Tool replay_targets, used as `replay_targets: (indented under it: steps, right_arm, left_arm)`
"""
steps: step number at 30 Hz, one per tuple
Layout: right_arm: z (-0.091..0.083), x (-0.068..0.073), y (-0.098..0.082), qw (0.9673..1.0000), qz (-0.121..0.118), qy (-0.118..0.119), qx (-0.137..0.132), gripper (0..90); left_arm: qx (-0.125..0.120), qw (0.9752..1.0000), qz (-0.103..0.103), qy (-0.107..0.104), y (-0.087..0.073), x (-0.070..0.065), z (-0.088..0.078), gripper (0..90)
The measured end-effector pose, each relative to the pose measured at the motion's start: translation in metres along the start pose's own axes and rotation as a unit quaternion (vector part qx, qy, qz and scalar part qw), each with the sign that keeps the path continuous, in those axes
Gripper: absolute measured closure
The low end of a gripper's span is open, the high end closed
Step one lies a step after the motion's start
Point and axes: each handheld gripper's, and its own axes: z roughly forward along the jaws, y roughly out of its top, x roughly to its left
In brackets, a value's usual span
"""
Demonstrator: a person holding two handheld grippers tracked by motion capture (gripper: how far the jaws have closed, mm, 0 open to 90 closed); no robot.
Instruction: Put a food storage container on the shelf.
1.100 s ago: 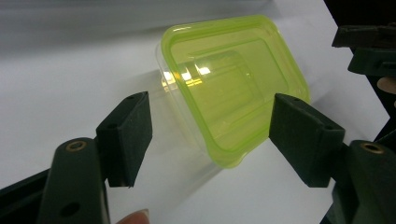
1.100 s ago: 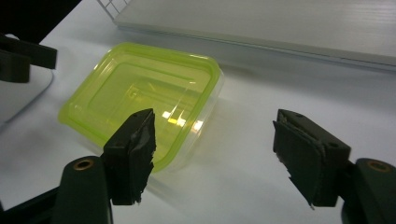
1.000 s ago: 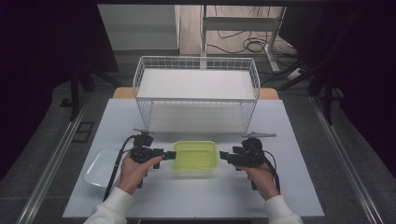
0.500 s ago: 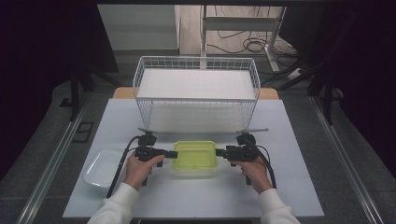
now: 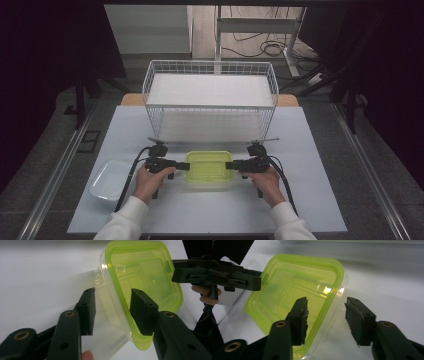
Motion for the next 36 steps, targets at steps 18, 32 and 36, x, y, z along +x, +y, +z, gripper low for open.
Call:
replay_targets:
  steps: [18,32,36]
  right_arm:
    - [-0.008,-0.005,-0.006,0.9971,0.058,0.047,-0.013,78.7]
    - [-0.04,0.014,-0.004,0.9973,0.005,0.044,-0.06,78.6]
    - [-0.049,0.02,-0.003,0.9963,-0.009,0.042,-0.074,78.6]
  left_arm:
    - [-0.026,0.9993,-0.004,-0.026,-0.005,-0.015,-0.002,78.9]
    - [-0.066,0.9962,0.047,-0.029,-0.004,-0.045,-0.027,78.6]
    - [-0.075,0.9948,0.06,-0.031,-0.004,-0.053,-0.034,78.6]
